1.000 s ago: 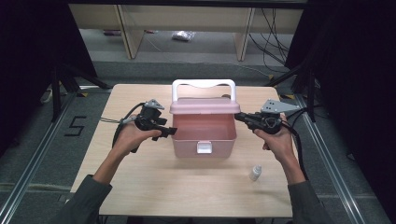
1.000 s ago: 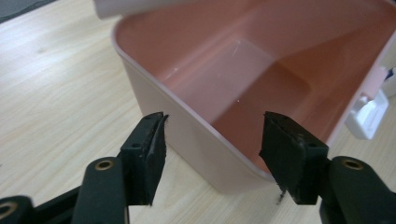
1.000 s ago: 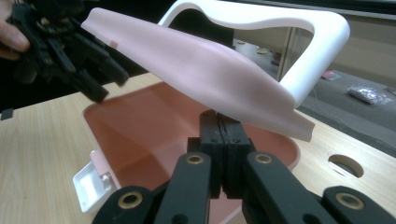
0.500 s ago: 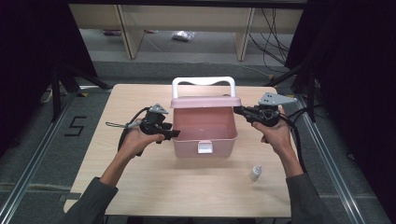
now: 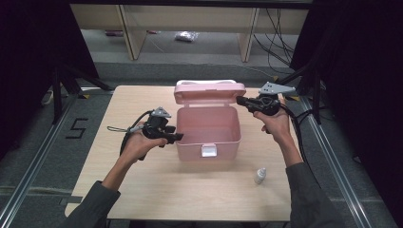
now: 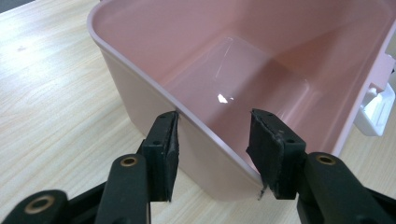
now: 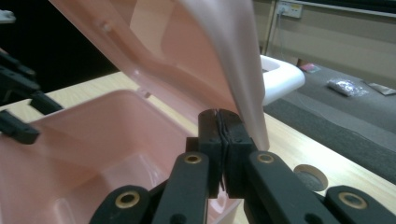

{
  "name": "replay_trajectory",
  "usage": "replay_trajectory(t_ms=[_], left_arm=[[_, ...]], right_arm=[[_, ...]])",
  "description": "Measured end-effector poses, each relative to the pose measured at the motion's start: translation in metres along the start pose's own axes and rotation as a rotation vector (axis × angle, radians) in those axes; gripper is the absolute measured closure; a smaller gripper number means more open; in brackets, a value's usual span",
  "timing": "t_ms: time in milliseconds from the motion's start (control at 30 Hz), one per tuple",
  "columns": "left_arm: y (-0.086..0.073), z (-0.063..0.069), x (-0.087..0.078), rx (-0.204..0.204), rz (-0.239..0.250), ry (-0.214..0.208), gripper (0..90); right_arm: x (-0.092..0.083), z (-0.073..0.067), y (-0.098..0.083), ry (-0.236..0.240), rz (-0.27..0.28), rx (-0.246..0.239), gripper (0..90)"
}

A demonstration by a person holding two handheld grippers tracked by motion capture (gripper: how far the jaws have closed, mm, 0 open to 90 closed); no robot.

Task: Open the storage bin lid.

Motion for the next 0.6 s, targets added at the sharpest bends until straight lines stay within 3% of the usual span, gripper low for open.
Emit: replay_trajectory(t_ms=[133,233,300,600], left_arm=[[-0.001,0.002,-0.001,0.005,0.001,-0.003,52.4],[-0.002,0.003,-0.001,0.004,0.003,0.001,52.6],[-0.003,0.004,-0.003,0.025,-0.010,0.001,52.6],[-0.005,0.010,-0.004,0.031,-0.012,-0.007,52.4]], right_arm=[[0.009,0.007,0.000,-0.031,0.011,-0.017,88.2],[0.010,0.008,0.000,-0.038,0.013,-0.002,88.3],[0.011,0.010,-0.002,-0.029,0.005,-0.003,88.5],[0.022,0.020,-0.013,-0.050,-0.031,0.020,88.9]])
Point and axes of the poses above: each handheld gripper's, and its own axes: x roughly forward along the jaws, y roughly out of its top, z roughly to its right, the point moved 6 cm from there along x, roughly forward along the jaws, and after that the axes turned 4 degrees about -x, right-handed, at the moved point
